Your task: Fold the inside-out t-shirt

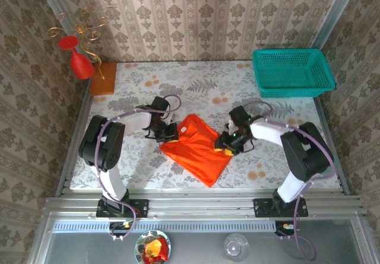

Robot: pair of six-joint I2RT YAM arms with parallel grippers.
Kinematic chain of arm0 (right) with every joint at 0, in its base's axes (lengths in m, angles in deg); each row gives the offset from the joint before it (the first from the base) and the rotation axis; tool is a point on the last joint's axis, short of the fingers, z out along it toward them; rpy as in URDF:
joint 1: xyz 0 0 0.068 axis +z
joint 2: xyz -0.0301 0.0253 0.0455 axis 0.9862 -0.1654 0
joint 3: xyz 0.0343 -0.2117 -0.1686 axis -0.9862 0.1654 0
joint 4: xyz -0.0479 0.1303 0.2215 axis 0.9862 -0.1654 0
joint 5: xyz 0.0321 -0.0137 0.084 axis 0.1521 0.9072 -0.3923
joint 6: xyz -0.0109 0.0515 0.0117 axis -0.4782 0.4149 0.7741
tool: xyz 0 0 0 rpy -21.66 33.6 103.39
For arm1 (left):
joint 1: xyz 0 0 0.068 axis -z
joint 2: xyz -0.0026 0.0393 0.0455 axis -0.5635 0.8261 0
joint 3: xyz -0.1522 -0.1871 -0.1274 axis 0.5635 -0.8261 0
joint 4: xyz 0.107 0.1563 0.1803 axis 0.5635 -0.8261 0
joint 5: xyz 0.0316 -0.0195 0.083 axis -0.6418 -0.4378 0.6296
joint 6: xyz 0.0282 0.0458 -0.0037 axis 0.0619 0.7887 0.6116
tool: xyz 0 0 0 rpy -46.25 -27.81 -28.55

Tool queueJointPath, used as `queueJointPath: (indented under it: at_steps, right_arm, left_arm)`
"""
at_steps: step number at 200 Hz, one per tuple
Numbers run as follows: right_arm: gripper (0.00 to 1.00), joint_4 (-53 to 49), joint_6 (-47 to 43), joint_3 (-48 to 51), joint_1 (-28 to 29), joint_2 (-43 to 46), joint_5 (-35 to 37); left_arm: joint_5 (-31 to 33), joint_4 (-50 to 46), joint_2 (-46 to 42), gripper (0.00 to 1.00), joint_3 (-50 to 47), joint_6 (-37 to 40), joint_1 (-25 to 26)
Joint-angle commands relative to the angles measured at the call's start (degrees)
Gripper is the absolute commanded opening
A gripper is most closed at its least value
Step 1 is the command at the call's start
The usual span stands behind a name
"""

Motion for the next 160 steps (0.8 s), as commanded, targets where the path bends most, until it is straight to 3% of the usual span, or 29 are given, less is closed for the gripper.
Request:
queueJointPath:
  at_steps: [1, 38, 59, 84, 108, 136, 160]
  right_arm:
    - [0.49, 3.24, 10.64, 7.93, 6.55, 2.68, 4.68]
    - [0.5, 11.64, 24.74, 9.61, 20.46, 5.31, 6.94]
    - [0.51, 8.91, 24.5, 4.93, 22.88, 6.83, 7.51]
    - [0.52, -0.16, 18.33, -0.36, 19.26, 9.91, 10.78]
    - [0.52, -6.23, 10.66, -3.74, 11.74, 10.61, 11.73]
    - [0.51, -9.1, 3.19, -6.37, 4.36, 7.35, 11.35]
    - [0.5, -9.56, -0.76, -7.86, 3.29, 1.8, 7.86]
  left_arm:
    - [-0.16, -3.91, 4.12, 0.11, 5.5, 5.49, -1.48]
    - [-2.19, -6.0, 8.62, 0.12, 12.09, 7.85, -0.71]
    - [-2.54, -6.42, 7.62, 0.14, 13.92, 7.7, 1.07]
    - [-2.75, -6.25, 3.51, 0.18, 14.89, 5.16, 1.98]
    - [-1.04, -6.61, -1.93, 0.19, 12.66, 2.58, 4.81]
    - [3.17, -8.5, -7.02, 0.19, 7.51, -0.41, 10.37]
    - [7.27, -9.59, -10.24, 0.18, 0.86, -3.77, 13.32]
